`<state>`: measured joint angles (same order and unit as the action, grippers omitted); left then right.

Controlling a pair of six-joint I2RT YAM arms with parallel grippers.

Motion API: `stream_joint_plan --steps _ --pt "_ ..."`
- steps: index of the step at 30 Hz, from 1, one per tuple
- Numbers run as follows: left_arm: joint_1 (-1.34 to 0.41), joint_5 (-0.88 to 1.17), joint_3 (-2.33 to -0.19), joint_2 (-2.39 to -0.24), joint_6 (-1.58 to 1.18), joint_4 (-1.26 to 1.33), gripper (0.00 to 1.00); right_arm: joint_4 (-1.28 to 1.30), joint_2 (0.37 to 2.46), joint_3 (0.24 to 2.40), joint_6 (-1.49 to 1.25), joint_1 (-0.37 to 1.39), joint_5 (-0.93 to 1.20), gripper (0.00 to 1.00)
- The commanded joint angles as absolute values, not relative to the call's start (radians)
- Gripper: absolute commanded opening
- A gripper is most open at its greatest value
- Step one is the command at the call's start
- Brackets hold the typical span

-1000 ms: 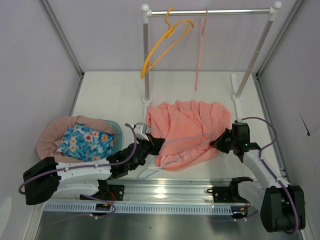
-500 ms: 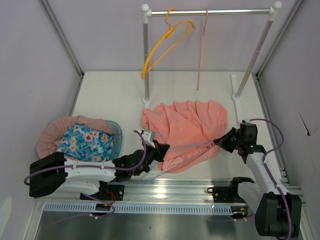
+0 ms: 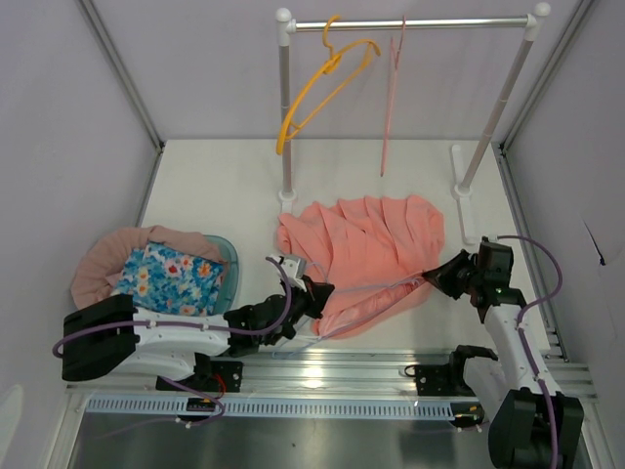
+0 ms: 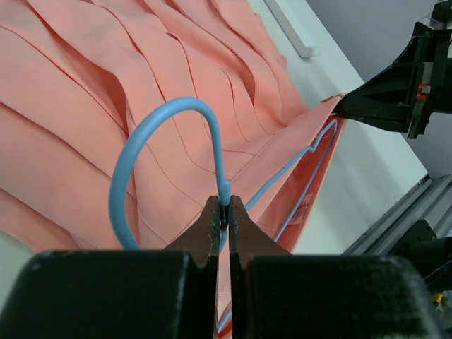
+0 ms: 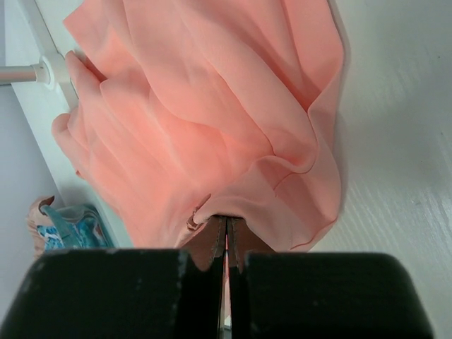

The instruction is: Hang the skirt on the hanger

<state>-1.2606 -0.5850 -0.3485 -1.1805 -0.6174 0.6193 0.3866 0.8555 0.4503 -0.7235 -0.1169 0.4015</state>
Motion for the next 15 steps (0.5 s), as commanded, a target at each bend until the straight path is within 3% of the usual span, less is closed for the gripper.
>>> stream_joint_plan --steps 1,15 --pt "-1.270 -0.591 -0.374 -1.212 -0.583 0.584 0.00 0.350 0.819 0.459 -0.715 -0.132 0.422 0.00" --pt "-1.192 -0.577 -0.440 -1.227 -0.641 0.551 0.00 0.393 0.733 0.434 -0.724 -0.132 0.499 0.00"
